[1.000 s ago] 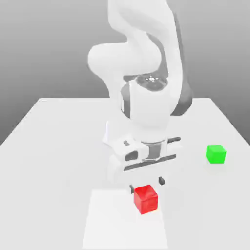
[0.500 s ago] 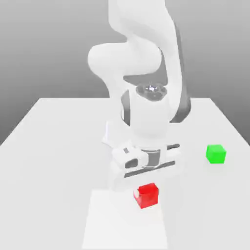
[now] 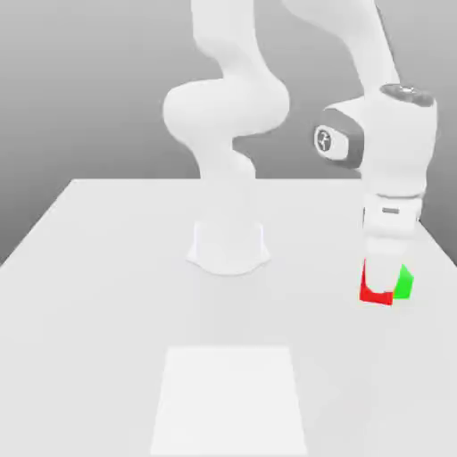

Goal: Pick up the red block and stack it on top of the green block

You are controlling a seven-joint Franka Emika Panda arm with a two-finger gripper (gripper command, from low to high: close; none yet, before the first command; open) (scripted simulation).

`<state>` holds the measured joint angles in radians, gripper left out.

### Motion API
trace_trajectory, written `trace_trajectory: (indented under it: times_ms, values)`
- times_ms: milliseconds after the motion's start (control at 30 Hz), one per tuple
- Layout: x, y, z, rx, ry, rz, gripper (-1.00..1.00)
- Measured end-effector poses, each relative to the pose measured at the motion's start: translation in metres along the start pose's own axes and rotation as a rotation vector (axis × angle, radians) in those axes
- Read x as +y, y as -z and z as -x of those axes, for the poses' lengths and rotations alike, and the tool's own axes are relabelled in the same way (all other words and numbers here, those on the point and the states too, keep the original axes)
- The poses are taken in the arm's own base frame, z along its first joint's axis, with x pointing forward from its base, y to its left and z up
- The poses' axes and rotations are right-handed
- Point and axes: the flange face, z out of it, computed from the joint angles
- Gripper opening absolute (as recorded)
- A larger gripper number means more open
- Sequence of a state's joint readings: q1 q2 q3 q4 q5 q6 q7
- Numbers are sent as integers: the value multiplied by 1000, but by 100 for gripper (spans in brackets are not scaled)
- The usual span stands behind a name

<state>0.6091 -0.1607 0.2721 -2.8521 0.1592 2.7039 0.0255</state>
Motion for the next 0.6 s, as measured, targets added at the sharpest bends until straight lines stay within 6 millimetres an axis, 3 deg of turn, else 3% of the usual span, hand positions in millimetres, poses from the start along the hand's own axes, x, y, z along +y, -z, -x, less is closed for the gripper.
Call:
trace_trajectory:
  times_ms: [167,233,500,533,600]
  values:
    - [-84,3,29,-10,407,13,-100]
    - [-109,1,42,-15,537,21,-100]
    - [-116,-51,46,-14,582,30,-100]
    - [-115,-58,47,-15,582,27,100]
    - [-115,-58,47,-15,582,27,100]
